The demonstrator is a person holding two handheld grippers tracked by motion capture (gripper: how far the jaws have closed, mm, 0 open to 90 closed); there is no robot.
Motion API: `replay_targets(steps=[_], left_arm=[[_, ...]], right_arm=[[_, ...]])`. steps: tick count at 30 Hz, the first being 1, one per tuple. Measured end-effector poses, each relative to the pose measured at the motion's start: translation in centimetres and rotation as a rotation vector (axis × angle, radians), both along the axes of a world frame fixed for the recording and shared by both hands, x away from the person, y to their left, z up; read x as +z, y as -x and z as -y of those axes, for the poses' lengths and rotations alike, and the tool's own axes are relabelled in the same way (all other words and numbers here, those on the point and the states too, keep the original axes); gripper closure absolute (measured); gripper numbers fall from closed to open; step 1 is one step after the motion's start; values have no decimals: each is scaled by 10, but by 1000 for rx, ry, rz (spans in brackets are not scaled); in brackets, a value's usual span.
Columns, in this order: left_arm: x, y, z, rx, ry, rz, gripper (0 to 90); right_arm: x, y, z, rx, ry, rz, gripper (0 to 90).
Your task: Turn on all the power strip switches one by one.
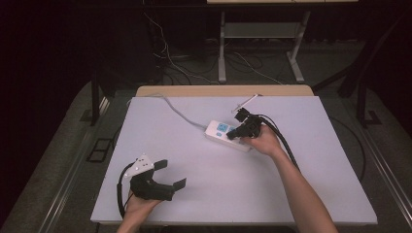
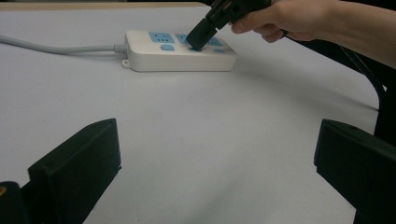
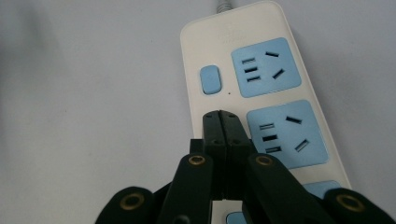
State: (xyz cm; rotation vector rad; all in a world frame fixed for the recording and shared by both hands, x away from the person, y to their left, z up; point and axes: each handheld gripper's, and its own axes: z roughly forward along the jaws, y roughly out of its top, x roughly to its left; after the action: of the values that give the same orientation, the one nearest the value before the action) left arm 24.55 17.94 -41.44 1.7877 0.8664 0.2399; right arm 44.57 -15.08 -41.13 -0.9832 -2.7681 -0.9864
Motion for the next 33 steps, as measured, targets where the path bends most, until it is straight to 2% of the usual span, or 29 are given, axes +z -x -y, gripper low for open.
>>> replay_targets(steps=[6,12,25,33], left_arm=[[0,0,0,2,1,-1,0],[0,0,0,1,0,0,0],[0,0,-1,3,5,-2,0],[0,0,-2,5,6,-2,0]], right_arm=[[3,1,-2,4,35,17,900],[12,1,-1,14,27,18,900],[31,-10,1,-4,-10,26,900],[36,-17,-8,5,-20,31,900]])
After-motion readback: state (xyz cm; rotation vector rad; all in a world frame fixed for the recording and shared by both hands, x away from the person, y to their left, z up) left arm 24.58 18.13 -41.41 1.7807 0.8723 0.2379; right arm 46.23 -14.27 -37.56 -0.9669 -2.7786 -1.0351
